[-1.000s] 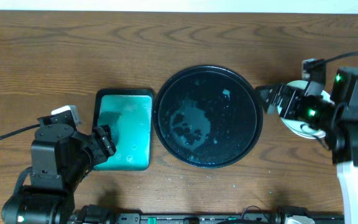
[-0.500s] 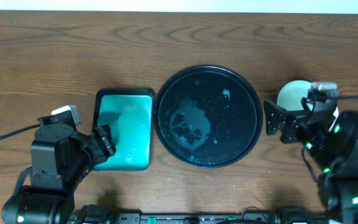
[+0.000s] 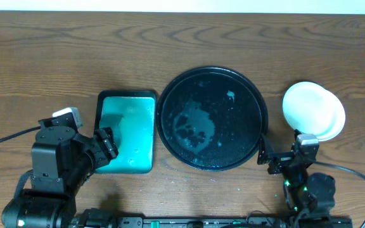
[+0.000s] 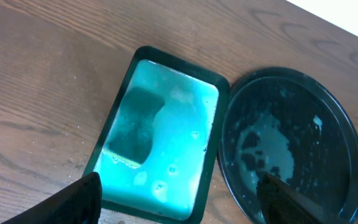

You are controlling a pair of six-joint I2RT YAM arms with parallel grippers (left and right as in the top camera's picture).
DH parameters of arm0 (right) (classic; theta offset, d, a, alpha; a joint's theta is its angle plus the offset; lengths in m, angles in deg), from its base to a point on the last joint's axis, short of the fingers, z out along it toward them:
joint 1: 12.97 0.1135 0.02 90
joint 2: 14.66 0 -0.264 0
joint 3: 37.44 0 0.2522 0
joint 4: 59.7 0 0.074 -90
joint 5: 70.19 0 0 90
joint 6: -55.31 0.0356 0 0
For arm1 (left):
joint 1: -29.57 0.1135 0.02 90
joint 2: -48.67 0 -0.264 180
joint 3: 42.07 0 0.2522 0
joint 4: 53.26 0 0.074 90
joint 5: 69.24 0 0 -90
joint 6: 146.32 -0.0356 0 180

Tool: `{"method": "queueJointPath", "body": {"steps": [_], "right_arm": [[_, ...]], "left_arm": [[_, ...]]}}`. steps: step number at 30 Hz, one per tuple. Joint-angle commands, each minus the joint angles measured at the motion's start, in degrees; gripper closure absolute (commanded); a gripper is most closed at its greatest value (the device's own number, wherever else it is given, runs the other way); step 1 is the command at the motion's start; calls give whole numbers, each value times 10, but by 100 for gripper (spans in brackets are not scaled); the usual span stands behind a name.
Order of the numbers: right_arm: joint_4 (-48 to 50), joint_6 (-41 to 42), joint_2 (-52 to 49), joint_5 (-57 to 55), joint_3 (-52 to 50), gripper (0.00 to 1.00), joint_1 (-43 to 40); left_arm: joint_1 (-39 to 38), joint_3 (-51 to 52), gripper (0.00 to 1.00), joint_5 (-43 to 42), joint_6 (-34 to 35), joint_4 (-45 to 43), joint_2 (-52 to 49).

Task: Clean dirty plates on tray and stack at the side

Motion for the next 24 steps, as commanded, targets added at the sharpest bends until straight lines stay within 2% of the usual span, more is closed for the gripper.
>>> {"method": "queueJointPath", "body": {"steps": [1, 4, 24], "right_arm": [[45, -7, 35, -14, -37, 1, 6], [101, -7, 40, -13, -63, 1, 6], [99, -7, 39, -13, -63, 1, 7]], "left_arm": [[2, 3, 20, 5, -1, 0, 0], [2, 3, 20, 5, -1, 0, 0], [2, 3, 20, 5, -1, 0, 0]]}}
